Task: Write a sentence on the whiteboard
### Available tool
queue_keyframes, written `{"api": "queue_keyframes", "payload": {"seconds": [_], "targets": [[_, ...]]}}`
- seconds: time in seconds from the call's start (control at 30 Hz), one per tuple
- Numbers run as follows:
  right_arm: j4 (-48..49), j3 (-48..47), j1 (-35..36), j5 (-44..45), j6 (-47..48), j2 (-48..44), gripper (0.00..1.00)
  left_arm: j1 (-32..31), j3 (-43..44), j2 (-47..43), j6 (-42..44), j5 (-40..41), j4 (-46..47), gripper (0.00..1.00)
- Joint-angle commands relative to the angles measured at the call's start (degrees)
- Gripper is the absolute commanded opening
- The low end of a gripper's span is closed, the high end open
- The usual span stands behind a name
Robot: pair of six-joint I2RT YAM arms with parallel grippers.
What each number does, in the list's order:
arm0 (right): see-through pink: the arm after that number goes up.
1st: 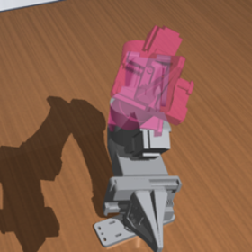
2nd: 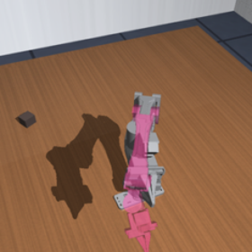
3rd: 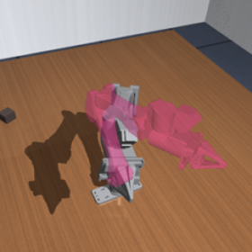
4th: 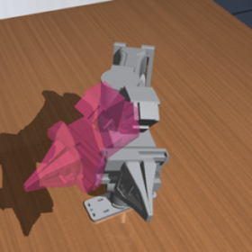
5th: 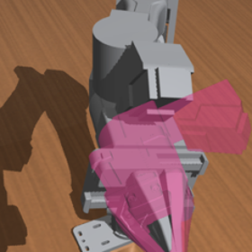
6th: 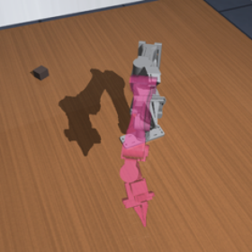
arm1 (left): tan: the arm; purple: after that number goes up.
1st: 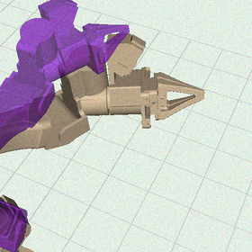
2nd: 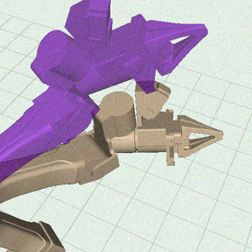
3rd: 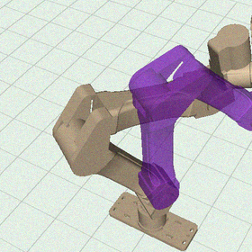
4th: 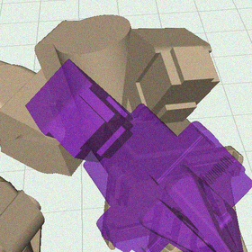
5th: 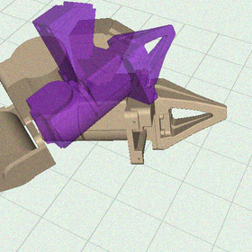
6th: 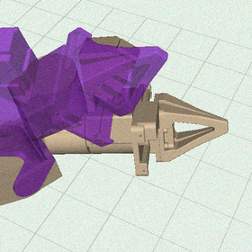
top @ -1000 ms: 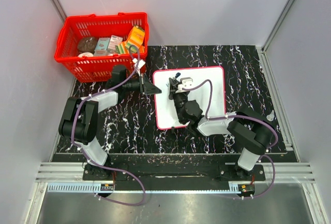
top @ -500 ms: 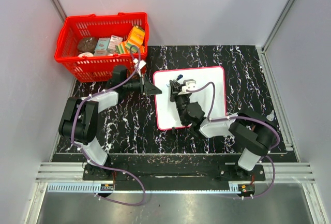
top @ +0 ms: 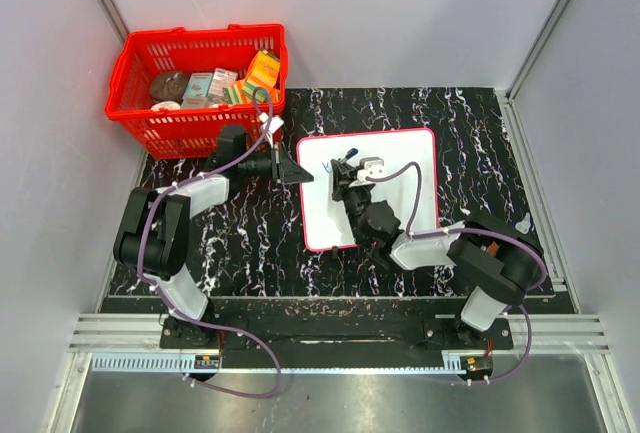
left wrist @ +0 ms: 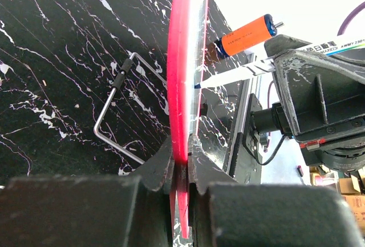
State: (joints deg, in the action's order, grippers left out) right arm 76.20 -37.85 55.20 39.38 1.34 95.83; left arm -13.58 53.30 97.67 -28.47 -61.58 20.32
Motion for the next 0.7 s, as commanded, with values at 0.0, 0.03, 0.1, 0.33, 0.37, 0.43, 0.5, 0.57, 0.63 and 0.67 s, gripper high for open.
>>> {"api": "queue_keyframes", "payload": {"seconds": [0.0, 0.03, 0.1, 0.33, 0.37, 0.43, 0.5, 0.57, 0.63, 0.67], "targets": [[0.61, 1.45, 0.70, -0.70, -2.38, -2.93, 0.00, -1.71, 0.31, -0.11, 8.08, 2.96, -2.74, 0.00], [0.44, 1.72, 0.79, -0.79, -3.01, -2.84, 0.00, -1.71, 0.23, -0.11, 8.08, 2.96, -2.82, 0.00], [0.44, 2.25, 0.87, -1.23, -3.45, -3.11, 0.00, -1.71, 0.40, -0.02, 8.17, 3.05, -2.91, 0.00], [-0.71, 3.13, 1.40, -3.43, -5.12, -3.72, 0.00, -1.80, 0.40, -0.02, 8.43, 3.22, -3.35, 0.00], [-0.53, 3.22, 1.40, -3.25, -4.86, -4.07, 0.00, -1.80, 0.32, -0.11, 8.43, 3.22, -3.44, 0.00], [0.17, 3.30, 1.40, -2.73, -3.63, -4.69, 0.00, -1.88, 0.40, -0.11, 8.52, 3.22, -3.44, 0.00], [0.44, 3.30, 1.40, -1.94, -1.88, -6.70, 0.00, -1.88, 0.32, -0.11, 8.69, 3.31, -3.70, 0.00], [0.52, 3.57, 1.40, -0.97, -0.56, -9.07, 0.00, -1.97, 0.40, -0.11, 8.78, 3.31, -3.97, 0.00], [-0.17, 3.57, 1.40, -0.88, 1.73, -10.66, 0.00, -2.06, 0.49, -0.11, 9.04, 3.40, -4.14, 0.00], [-1.22, 3.57, 1.40, -1.92, 2.08, -12.41, 0.00, -2.15, 0.49, -0.11, 9.04, 3.40, -4.23, 0.00]]}}
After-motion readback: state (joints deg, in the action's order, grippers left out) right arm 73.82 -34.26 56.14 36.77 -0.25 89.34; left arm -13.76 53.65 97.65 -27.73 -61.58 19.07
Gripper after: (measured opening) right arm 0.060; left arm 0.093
